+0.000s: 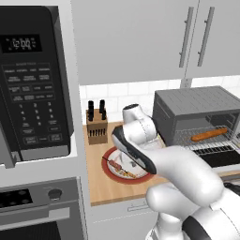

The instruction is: Pick up the kebab skewer and baguette bread, and place them inside the toaster oven. Close the toaster oven door and start by setting the timer.

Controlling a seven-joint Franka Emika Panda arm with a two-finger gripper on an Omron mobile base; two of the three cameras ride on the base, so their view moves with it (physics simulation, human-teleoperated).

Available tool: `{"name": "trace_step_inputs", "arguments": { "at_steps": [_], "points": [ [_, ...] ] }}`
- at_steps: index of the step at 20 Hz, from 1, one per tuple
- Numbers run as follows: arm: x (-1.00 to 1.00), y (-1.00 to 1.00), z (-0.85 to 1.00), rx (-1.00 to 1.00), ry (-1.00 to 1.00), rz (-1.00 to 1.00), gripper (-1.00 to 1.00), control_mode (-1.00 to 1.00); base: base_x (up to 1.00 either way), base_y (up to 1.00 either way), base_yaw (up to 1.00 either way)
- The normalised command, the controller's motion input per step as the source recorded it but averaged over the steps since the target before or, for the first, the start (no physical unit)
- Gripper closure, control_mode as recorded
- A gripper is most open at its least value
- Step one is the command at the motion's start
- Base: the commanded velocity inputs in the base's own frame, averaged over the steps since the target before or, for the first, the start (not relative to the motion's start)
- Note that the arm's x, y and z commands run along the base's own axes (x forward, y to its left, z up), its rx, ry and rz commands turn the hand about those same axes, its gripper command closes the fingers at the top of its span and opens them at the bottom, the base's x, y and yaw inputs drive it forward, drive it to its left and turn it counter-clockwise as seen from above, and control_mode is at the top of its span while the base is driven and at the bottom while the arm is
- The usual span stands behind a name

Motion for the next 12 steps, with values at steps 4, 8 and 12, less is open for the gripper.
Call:
{"name": "trace_step_inputs", "arguments": {
  "at_steps": [4,8,12],
  "points": [
    [0.3,0.15,-0.08,0.0,0.2,0.0,-1.0,-1.0,0.0,0.0,0.0],
    [0.38,0.42,-0.37,0.0,0.06,0.01,-1.0,-1.0,0.0,0.0,0.0],
    [0.58,0.51,-0.51,0.0,0.01,0.12,-1.0,-1.0,0.0,0.0,0.0]
  ]
}}
